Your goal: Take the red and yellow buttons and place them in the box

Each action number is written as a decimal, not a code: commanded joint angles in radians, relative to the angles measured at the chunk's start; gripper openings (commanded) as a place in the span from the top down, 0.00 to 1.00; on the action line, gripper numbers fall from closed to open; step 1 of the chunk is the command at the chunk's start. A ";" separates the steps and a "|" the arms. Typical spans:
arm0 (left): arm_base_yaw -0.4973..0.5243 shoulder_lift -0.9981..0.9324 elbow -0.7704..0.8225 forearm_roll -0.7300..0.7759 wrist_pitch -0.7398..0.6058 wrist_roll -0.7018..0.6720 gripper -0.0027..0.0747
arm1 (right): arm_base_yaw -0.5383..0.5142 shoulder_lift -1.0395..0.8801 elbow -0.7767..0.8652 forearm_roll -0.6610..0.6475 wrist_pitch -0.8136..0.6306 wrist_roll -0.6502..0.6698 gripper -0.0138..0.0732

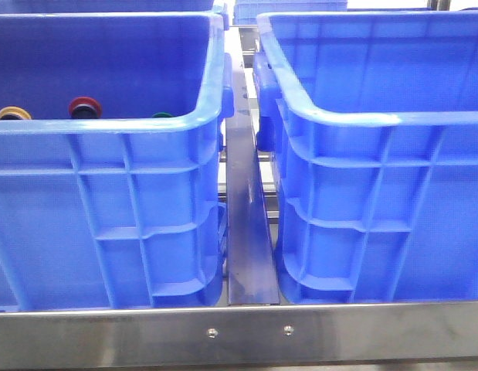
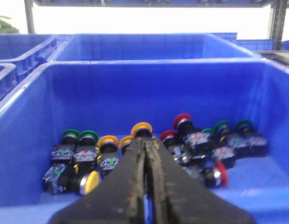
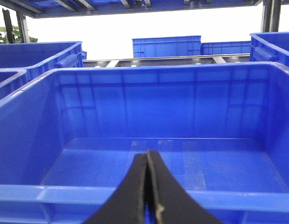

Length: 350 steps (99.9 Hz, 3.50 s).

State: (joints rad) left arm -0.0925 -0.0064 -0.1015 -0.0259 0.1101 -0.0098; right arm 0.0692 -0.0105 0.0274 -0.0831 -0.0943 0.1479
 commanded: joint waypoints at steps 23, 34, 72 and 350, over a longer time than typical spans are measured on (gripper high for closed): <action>0.003 0.258 -0.452 -0.026 0.277 0.010 0.99 | 0.001 -0.015 0.005 -0.007 -0.082 0.000 0.92; 0.003 0.383 -0.592 -0.026 0.403 0.047 0.99 | 0.001 -0.015 0.005 -0.007 -0.082 0.000 0.92; 0.003 0.696 -0.780 -0.026 0.442 0.049 0.99 | 0.001 -0.015 0.005 -0.007 -0.082 0.000 0.92; -0.247 1.742 -1.246 0.247 0.409 -0.390 0.68 | 0.001 -0.015 0.005 -0.007 -0.082 0.000 0.92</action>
State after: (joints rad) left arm -0.3335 1.7795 -1.3162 0.2103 0.5705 -0.3877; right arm 0.0692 -0.0105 0.0274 -0.0831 -0.0943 0.1479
